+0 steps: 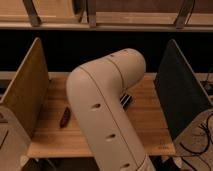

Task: Wipe the white sponge on the table

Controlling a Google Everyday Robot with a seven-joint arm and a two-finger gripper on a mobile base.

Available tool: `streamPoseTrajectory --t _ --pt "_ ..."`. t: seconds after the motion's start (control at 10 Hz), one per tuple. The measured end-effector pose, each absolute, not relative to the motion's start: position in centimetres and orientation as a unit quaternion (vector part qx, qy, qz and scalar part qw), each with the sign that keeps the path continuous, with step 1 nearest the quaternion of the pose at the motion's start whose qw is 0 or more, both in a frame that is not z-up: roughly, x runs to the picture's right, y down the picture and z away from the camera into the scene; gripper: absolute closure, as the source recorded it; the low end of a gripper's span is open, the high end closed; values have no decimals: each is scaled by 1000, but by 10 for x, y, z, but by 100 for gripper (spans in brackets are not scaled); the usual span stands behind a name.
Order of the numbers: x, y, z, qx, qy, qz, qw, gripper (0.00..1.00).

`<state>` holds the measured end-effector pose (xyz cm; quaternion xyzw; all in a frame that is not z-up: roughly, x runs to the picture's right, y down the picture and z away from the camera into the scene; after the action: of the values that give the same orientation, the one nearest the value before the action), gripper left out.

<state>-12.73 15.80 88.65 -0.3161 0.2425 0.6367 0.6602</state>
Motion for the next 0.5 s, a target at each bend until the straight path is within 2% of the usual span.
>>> streamPoseTrajectory --t 0.5 --pt "-124 194 857 -349 242 624 656 100"
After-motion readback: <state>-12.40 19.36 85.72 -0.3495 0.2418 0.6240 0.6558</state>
